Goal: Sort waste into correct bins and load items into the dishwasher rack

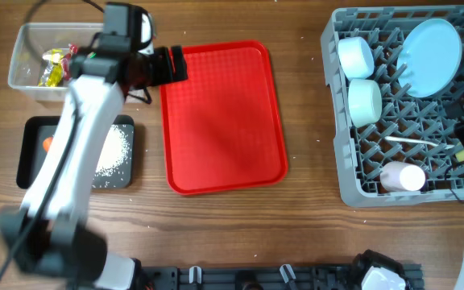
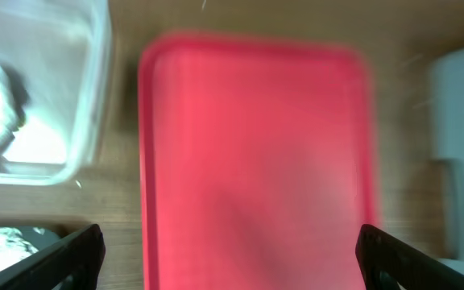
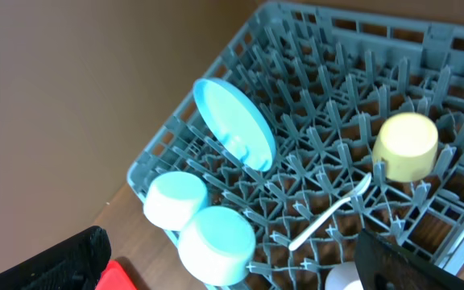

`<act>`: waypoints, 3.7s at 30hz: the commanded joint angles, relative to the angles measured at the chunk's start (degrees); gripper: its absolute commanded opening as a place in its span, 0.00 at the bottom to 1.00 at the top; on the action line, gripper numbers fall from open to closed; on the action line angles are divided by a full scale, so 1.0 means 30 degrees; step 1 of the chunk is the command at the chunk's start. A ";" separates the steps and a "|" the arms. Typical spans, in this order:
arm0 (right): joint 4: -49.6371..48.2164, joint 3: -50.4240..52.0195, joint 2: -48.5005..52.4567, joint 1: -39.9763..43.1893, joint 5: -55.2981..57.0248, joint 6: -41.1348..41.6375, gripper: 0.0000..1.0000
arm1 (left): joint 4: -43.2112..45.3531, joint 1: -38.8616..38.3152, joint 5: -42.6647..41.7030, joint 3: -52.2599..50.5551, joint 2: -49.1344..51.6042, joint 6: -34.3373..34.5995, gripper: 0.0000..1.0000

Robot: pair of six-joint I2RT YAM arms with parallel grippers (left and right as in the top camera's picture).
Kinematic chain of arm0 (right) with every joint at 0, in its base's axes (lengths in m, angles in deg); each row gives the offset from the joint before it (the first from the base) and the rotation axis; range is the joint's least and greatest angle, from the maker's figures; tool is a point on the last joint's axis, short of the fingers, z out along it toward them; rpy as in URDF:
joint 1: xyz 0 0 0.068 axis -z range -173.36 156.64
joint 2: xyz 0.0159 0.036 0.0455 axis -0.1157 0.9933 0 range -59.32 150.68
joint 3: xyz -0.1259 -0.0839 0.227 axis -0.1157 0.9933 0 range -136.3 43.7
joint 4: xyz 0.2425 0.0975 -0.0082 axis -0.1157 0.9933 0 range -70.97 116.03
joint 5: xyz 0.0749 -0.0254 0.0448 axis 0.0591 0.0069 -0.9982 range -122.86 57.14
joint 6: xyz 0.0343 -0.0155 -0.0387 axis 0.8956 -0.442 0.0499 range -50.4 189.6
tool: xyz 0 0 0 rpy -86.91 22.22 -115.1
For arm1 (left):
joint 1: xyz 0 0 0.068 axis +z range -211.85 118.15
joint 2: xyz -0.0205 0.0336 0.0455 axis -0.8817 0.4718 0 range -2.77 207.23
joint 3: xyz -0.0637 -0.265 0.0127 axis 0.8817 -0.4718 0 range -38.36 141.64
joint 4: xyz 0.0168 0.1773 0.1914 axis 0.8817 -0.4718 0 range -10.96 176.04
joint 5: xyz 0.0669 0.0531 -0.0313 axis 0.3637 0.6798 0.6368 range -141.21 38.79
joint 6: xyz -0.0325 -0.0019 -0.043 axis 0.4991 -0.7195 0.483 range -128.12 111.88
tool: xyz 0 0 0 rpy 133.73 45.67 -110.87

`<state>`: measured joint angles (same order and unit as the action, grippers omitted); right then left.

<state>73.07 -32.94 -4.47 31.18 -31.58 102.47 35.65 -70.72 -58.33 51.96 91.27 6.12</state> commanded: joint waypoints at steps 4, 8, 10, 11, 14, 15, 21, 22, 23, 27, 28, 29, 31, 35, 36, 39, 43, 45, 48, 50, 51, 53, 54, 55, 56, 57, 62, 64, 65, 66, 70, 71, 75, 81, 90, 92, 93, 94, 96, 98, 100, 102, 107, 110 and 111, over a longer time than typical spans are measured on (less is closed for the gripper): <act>0.0007 0.0015 0.3912 -0.0044 -0.0291 -0.0321 1.00 | 0.0619 0.1137 0.0124 0.0138 -0.8320 -0.0029 1.00; -0.0007 0.0015 0.7417 -0.0044 -0.0291 -0.0321 1.00 | -0.0299 0.4197 0.0619 -0.1290 -1.2305 -0.0197 1.00; -0.0015 0.0015 0.9114 -0.0044 -0.0291 -0.0328 1.00 | 0.3825 0.4889 0.0612 -0.5661 -1.5089 -0.1173 1.00; -0.0058 0.0015 0.9974 -0.0044 -0.0291 -0.0321 1.00 | 0.7133 0.4925 0.0605 -0.9041 -1.7143 -0.1508 1.00; -0.0758 0.0015 1.2604 -0.0044 -0.0291 -0.0321 1.00 | 1.5103 0.4925 0.0321 -1.8513 -2.3161 -0.1603 1.00; -0.1107 0.0015 1.3267 -0.0044 -0.0291 -0.0321 1.00 | 1.6072 0.4925 0.0328 -2.0444 -2.4596 -0.1603 1.00; -0.4685 0.0015 1.7056 -0.0044 -0.0291 -0.0321 1.00 | 1.7959 0.4925 0.0794 -2.6724 -2.8880 -0.1610 1.00; -0.5027 0.0015 1.7282 -0.0044 -0.0291 -0.0313 1.00 | 1.7981 0.4925 0.0933 -2.7073 -2.9164 -0.1610 1.00; -0.5523 0.0015 1.7500 -0.0044 -0.0291 -0.0321 1.00 | 1.8105 0.4925 0.0984 -2.7620 -2.9755 -0.1610 1.00; -0.5836 0.0015 1.7507 -0.0044 -0.0291 -0.0313 1.00 | 1.8520 0.4925 0.0976 -2.8749 -3.1022 -0.1603 1.00; -0.5836 0.0015 1.7507 -0.0044 -0.0291 -0.0321 1.00 | 1.8527 0.4925 0.0976 -2.8960 -3.1255 -0.1603 1.00; -0.5836 0.0015 1.7507 -0.0044 -0.0291 -0.0321 1.00 | 1.8608 0.4925 0.0984 -2.9164 -3.1292 -0.1603 1.00; -0.5836 0.0015 1.7507 -0.0044 -0.0291 -0.0321 1.00 | 1.8600 0.4925 0.0969 -2.9740 -3.1292 -0.1588 1.00; -0.5836 0.0015 1.7507 -0.0044 -0.0291 -0.0321 1.00 | 1.5795 0.4911 0.0896 -3.0002 -3.1292 -0.1588 1.00; -0.5836 0.0015 1.7507 -0.0044 -0.0291 -0.0321 1.00 | 1.5380 0.4903 0.0896 -3.0002 -3.1292 -0.1523 1.00; -0.5836 0.0015 1.7507 -0.0044 -0.0291 -0.0313 1.00 | 1.5431 0.4925 0.0903 -3.0002 -3.1270 -0.1537 1.00; -0.5836 0.0015 1.7507 -0.0044 -0.0291 -0.0321 1.00 | 1.5431 0.4925 0.0903 -2.9995 -3.1219 -0.1537 1.00; -0.5836 0.0015 1.7507 -0.0044 -0.0291 -0.0321 1.00 | 1.5431 0.4925 0.0903 -3.0002 -3.1219 -0.1537 1.00; -0.5836 0.0015 1.7507 -0.0044 -0.0291 -0.0321 1.00 | 1.5431 0.4925 0.0903 -3.0002 -3.1219 -0.1537 1.00; -0.5836 0.0015 1.7507 -0.0044 -0.0291 -0.0328 1.00 | 1.5431 0.4925 0.0903 -2.9995 -3.1219 -0.1537 1.00; -0.5836 0.0015 1.7507 -0.0044 -0.0291 -0.0321 1.00 | 1.5431 0.4925 0.0903 -2.9995 -3.1219 -0.1537 1.00; -0.5836 0.0015 1.7507 -0.0044 -0.0291 -0.0328 1.00 | 1.5431 0.4925 0.0903 -3.0002 -3.1219 -0.1537 1.00; -0.5836 0.0015 1.7507 -0.0044 -0.0291 -0.0321 0.99 | 1.5431 0.4925 0.0903 -3.0002 -3.1219 -0.1537 1.00; -0.5836 0.0015 1.7507 -0.0044 -0.0291 -0.0328 1.00 | 1.5431 0.4925 0.0903 -3.0002 -3.1219 -0.1537 1.00; -0.5836 0.0015 1.7507 -0.0044 -0.0291 -0.0328 1.00 | 1.5431 0.4925 0.0903 -3.0002 -3.1219 -0.1537 1.00; -0.5829 0.0015 1.7515 -0.0102 -0.0299 -0.0321 1.00 | 1.5431 0.4925 0.0903 -3.0002 -3.1219 -0.1537 1.00; -0.5807 0.0015 1.1038 -0.1341 -0.0291 -0.0321 1.00 | 1.5431 0.4925 0.0903 -2.9995 -3.1219 -0.1537 1.00; -0.5799 0.0015 0.8429 -0.2834 -0.0291 -0.0321 1.00 | 1.5431 0.4925 0.0903 -3.0002 -3.1219 -0.1537 1.00; -0.5792 0.0015 0.6936 -0.4211 -0.0291 -0.0321 1.00 | 1.5431 0.4925 0.0903 -2.9995 -3.1219 -0.1537 1.00; -0.5741 0.0022 0.5195 -0.6455 -0.0284 -0.0415 1.00 | 1.5431 0.4925 0.0903 -2.9995 -3.1219 -0.1537 1.00; -0.6805 0.1020 0.2732 -1.0550 0.4444 -0.2419 1.00 | 1.5431 0.4925 0.0903 -3.0002 -3.1219 -0.1530 1.00; -0.8706 0.2186 0.2076 -1.0856 0.3563 -0.4568 1.00 | 1.5431 0.4925 0.0903 -2.9995 -3.1219 -0.1537 1.00; -1.6109 0.8918 -0.1180 -1.0885 -0.2193 -1.3865 1.00 | 1.5431 0.4925 0.0903 -2.9995 -3.1219 -0.1537 1.00; -2.2658 2.1879 -1.0156 -0.9828 -0.2157 -0.9806 1.00 | 1.5431 0.4925 0.0903 -2.9995 -3.1219 -0.1537 1.00; -1.9052 2.5449 -1.6349 -0.9828 -0.2856 -0.9326 1.00 | 1.5431 0.4925 0.0903 -2.9995 -3.1219 -0.1537 1.00; -1.8214 2.5449 -1.7857 -0.9828 -0.2790 -0.9428 1.00 | 1.5431 0.4925 0.0903 -3.0002 -3.1219 -0.1537 1.00; -1.8622 2.5441 -1.8214 -0.9821 -0.2790 -0.9435 1.00 | 1.5431 0.4925 0.0903 -2.9995 -3.1219 -0.1537 1.00; -1.8382 2.5449 -1.8236 -0.9828 -0.2790 -0.9428 1.00 | 1.5431 0.4925 0.0903 -3.0002 -3.1219 -0.1537 1.00; -1.8178 2.5449 -1.8207 -0.9828 -0.2790 -0.9435 1.00 | 1.5431 0.4925 0.0903 -2.9995 -3.1219 -0.1537 1.00; -1.8178 2.5449 -1.8047 -0.9828 -0.2790 -0.9428 1.00 | 1.5431 0.4925 0.0903 -3.0002 -3.1219 -0.1537 1.00; -1.8178 2.5449 -1.7937 -0.9828 -0.2783 -0.9435 1.00 | 1.5431 0.4925 0.0903 -2.9995 -3.1219 -0.1537 1.00; -1.8178 2.5449 -1.7937 -0.9828 -0.2783 -0.9428 1.00 | 1.5431 0.4925 0.0903 -2.9995 -3.1219 -0.1537 1.00; -1.8178 2.5449 -1.7937 -0.9828 -0.2790 -0.9428 1.00 | 1.5431 0.4925 0.0903 -3.0002 -3.1219 -0.1537 1.00; -1.8178 2.5449 -1.7937 -0.9828 -0.2790 -0.9428 1.00 | 1.5431 0.4925 0.0903 -2.9995 -3.1219 -0.1537 1.00; -1.8178 2.5449 -1.7937 -0.9828 -0.2790 -0.9435 1.00 | 1.5431 0.4925 0.0903 -2.9995 -3.1219 -0.1537 1.00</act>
<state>18.62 43.32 -58.37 1.50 -38.88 73.46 82.25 -56.22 -55.92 -37.76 -1.97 2.42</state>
